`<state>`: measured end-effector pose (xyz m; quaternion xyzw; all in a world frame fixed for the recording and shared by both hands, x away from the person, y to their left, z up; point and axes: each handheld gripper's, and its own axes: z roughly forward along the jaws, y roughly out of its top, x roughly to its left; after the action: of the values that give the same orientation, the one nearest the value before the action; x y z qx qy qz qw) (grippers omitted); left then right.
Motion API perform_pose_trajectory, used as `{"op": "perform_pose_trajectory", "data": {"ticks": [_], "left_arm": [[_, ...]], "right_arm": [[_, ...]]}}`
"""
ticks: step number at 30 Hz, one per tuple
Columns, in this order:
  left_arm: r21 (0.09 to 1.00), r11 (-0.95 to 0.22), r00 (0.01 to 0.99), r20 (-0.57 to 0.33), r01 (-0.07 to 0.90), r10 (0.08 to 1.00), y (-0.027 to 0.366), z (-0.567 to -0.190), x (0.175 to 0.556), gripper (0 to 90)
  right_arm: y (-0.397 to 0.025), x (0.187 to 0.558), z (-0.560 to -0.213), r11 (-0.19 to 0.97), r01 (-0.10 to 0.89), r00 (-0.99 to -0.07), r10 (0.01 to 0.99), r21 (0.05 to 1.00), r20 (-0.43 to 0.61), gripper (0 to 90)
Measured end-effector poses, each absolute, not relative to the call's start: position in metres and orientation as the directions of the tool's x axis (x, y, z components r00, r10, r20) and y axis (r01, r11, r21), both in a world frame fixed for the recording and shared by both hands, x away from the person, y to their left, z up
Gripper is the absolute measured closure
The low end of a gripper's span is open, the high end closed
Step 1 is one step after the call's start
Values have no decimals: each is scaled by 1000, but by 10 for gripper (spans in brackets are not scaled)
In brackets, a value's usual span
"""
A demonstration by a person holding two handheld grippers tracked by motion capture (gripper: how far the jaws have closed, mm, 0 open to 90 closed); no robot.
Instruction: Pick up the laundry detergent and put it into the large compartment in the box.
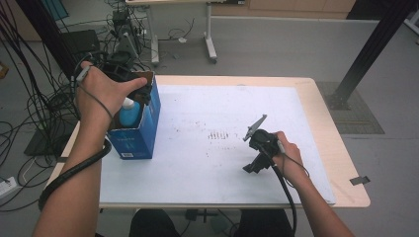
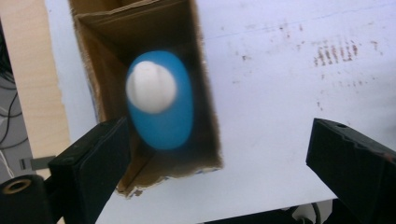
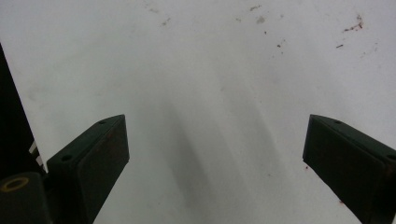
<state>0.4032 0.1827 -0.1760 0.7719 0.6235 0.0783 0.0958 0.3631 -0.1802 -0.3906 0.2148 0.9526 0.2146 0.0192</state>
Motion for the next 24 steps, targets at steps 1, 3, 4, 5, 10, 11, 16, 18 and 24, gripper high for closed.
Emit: {"op": "perform_pose_trajectory", "data": {"ticks": [1,3,4,5,10,11,16,18,24], "left_arm": [[251,-208,216,-5,945,976,181,-175,403,57],[253,-236,245,-6,938,969,175,-173,402,49],[258,-245,255,-5,935,967,171,-172,401,49],[262,-250,260,-5,932,966,169,-171,400,49],[272,-307,319,-1,912,948,154,-170,396,49],[272,-318,331,-2,908,943,151,-170,395,49],[261,-385,401,-9,885,916,135,-173,392,49],[261,-404,421,-11,877,907,128,-176,391,49],[249,-445,463,-19,860,886,111,-187,389,50]], "right_arm": [[-181,363,-390,815,402,-907,417,418,58,68],[-181,363,-390,815,403,-906,419,416,57,68],[-181,363,-390,814,403,-906,420,419,56,68],[-182,363,-390,813,404,-905,421,418,56,68],[-184,363,-389,812,407,-904,424,419,55,68],[-185,363,-389,812,407,-903,425,418,54,68],[-187,363,-388,810,411,-901,431,418,52,68],[-188,363,-387,810,411,-901,431,419,51,68],[-191,361,-386,806,416,-898,438,421,50,68]]}}
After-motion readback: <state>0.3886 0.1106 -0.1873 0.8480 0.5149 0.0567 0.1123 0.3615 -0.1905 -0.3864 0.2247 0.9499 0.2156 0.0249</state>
